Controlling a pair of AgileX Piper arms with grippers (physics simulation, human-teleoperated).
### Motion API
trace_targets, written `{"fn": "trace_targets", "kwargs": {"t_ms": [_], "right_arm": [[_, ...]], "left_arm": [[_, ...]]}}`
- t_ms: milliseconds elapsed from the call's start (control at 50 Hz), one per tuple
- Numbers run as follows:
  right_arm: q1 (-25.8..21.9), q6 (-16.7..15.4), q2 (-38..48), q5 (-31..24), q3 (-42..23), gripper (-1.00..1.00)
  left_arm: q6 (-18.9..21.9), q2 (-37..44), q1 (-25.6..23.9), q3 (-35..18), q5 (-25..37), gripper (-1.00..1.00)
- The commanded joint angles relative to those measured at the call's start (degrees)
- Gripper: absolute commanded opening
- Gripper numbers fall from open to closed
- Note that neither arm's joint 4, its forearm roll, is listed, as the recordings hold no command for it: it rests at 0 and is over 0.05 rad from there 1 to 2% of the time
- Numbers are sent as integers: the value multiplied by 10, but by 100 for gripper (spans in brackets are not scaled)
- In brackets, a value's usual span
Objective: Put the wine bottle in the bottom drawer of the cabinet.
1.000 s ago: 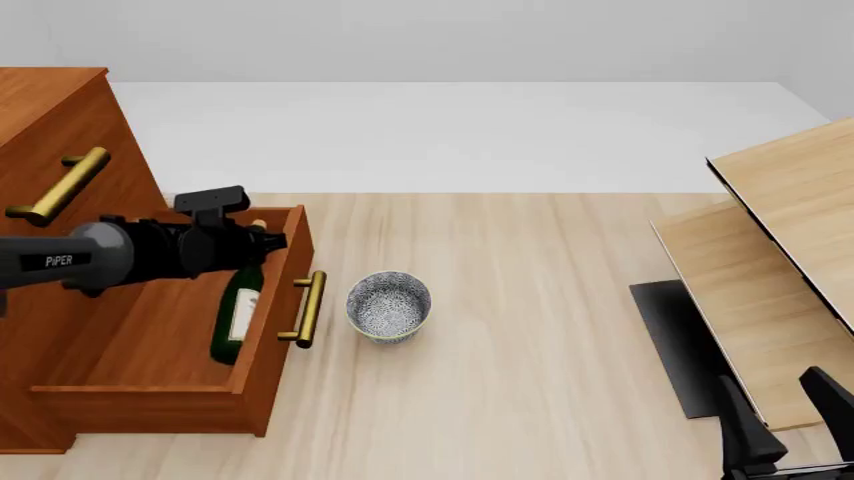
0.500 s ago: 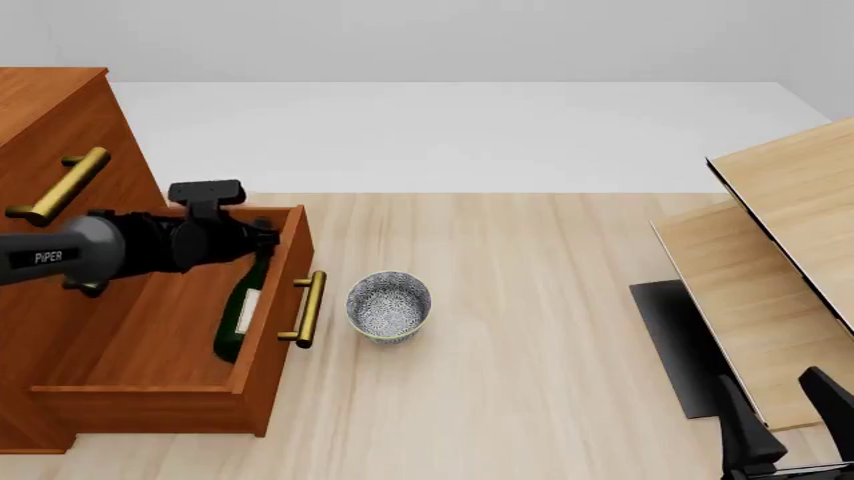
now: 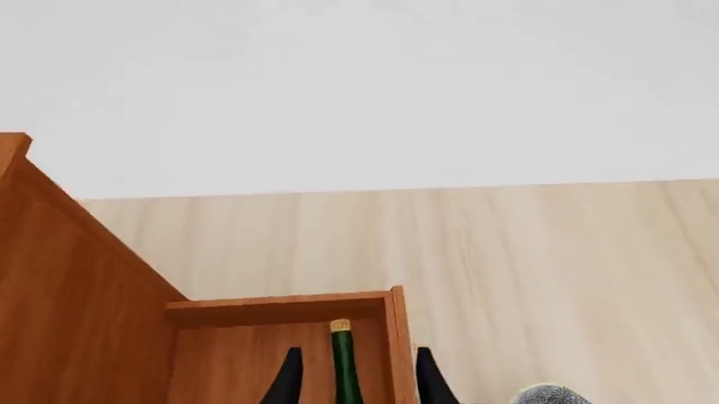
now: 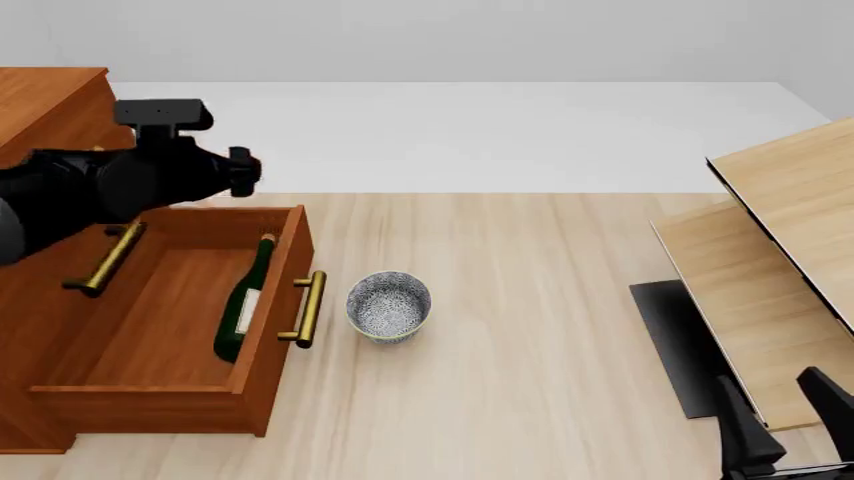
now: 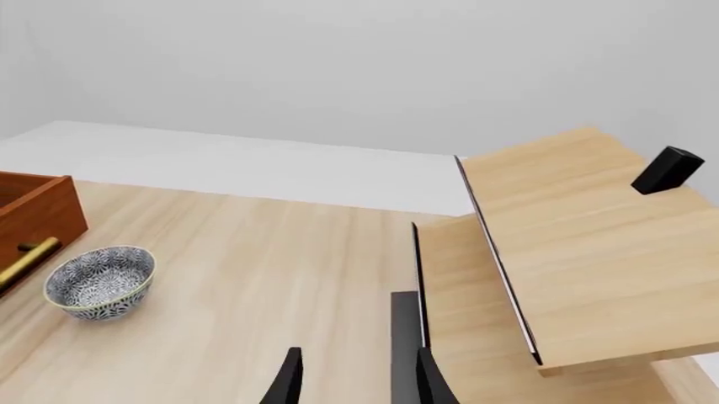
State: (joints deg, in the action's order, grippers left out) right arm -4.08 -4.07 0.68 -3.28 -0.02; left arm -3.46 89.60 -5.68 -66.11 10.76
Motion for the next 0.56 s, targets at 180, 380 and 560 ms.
{"fn": "trace_targets", "kwargs": {"t_ms": [180, 380, 560], "right_arm": [[-4, -2, -2, -1, 0, 100], [-6, -2, -2, 0, 0, 100], [-6, -1, -2, 2, 0, 100]], "left_arm": [[29, -194, -51, -60, 116, 100], [28, -265, -57, -71, 155, 100], [34, -323, -63, -108, 207, 100]]}}
